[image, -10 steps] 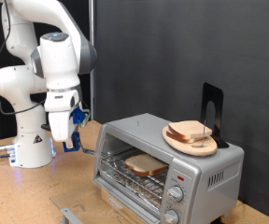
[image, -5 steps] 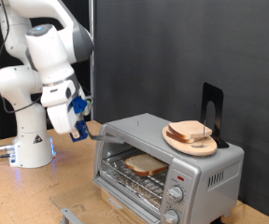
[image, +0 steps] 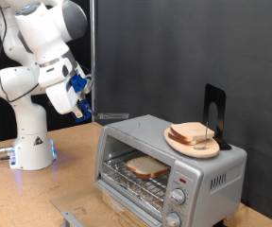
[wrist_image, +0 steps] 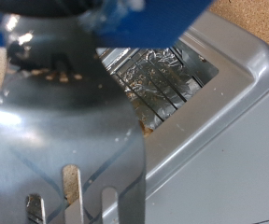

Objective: Make a piece of toast with the oven

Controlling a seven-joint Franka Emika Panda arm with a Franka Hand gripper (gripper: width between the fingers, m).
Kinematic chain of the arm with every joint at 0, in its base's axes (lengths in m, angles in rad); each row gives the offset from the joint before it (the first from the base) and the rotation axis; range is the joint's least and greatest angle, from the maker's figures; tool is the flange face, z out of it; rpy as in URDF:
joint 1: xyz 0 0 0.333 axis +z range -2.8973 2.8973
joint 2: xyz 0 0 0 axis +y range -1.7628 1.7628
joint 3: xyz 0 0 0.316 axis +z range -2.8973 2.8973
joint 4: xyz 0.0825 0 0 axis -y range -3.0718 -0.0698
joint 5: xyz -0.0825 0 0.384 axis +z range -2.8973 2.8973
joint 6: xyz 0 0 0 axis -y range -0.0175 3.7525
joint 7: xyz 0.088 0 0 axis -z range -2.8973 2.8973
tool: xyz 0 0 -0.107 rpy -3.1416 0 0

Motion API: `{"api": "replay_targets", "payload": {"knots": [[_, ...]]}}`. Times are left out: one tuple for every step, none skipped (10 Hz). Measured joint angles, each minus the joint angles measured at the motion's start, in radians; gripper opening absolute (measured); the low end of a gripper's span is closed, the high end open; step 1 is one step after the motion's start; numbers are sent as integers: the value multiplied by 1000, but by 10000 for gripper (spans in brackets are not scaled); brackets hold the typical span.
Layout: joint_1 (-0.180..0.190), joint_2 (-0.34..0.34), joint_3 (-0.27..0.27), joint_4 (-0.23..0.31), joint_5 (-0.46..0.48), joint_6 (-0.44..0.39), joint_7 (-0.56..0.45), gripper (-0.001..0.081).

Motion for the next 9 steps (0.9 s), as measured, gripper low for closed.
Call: {"api": "replay_targets", "payload": {"knots": [[4,0,-6,1,27,-14,-18,472],[17,-2,-16,4,88,-22,-38,472],[44,-10,-16,5,167,-21,-49,472],[78,-19,-4,4,228,-9,-49,472],[102,-24,27,-1,249,19,-34,472],[118,-25,73,-9,254,70,-13,472],[134,-25,124,-21,261,133,8,472],[150,-23,170,-32,275,186,30,472],[166,-18,209,-39,289,229,55,472]]}}
